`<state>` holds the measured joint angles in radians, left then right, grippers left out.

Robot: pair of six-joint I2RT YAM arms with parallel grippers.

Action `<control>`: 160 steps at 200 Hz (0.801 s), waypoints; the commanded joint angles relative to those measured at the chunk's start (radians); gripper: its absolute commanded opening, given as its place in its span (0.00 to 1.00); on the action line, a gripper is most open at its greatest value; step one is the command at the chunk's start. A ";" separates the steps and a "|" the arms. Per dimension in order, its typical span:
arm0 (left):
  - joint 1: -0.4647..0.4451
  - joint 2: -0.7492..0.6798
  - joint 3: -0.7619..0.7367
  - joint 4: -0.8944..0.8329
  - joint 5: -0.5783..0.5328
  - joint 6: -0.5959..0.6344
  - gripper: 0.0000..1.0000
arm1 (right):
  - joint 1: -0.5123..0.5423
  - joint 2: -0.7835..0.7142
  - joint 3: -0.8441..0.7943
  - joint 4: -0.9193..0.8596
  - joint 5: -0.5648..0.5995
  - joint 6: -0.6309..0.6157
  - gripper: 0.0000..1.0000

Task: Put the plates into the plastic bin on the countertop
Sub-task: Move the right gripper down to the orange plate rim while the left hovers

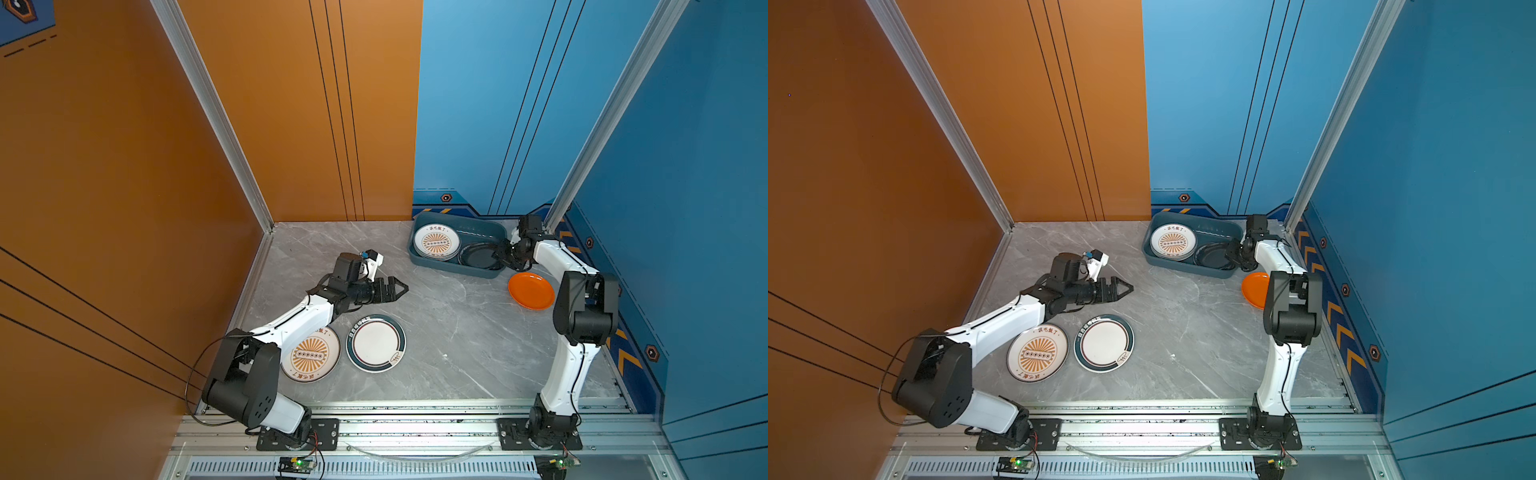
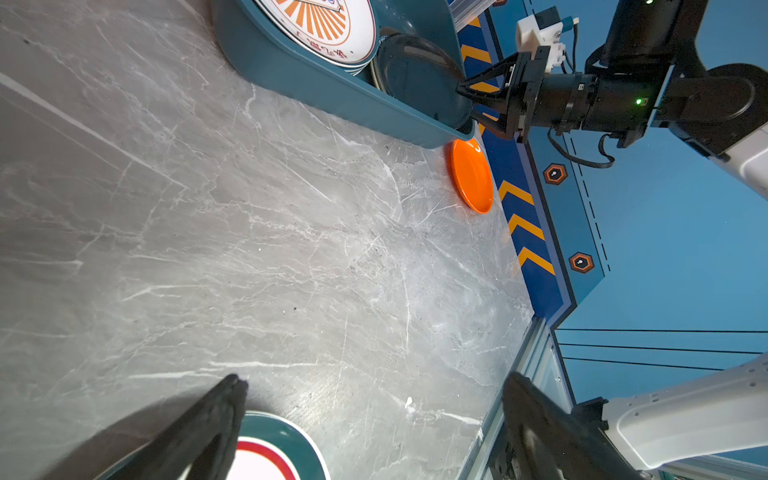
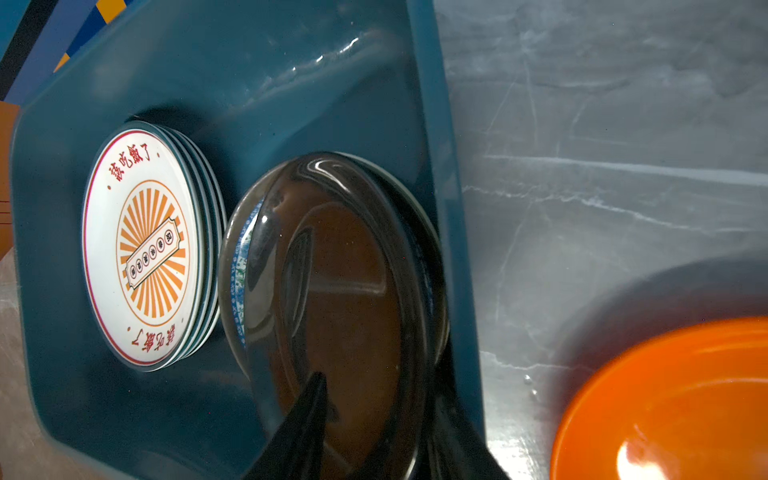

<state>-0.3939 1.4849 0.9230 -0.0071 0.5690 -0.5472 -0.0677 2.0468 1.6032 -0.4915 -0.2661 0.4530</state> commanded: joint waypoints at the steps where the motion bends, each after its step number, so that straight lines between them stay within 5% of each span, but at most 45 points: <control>1: -0.008 -0.001 0.002 -0.002 0.002 -0.004 0.98 | -0.009 -0.062 -0.014 -0.050 0.040 -0.027 0.43; 88: -0.057 -0.013 -0.016 0.040 0.000 -0.034 0.98 | -0.021 -0.164 -0.068 -0.056 0.062 -0.037 0.44; 160: -0.242 0.094 0.071 0.110 -0.046 -0.082 0.98 | -0.052 -0.408 -0.342 0.026 0.094 -0.043 0.45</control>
<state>-0.5797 1.5223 0.9348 0.0799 0.5510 -0.6189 -0.0982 1.7489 1.3663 -0.4969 -0.2157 0.4297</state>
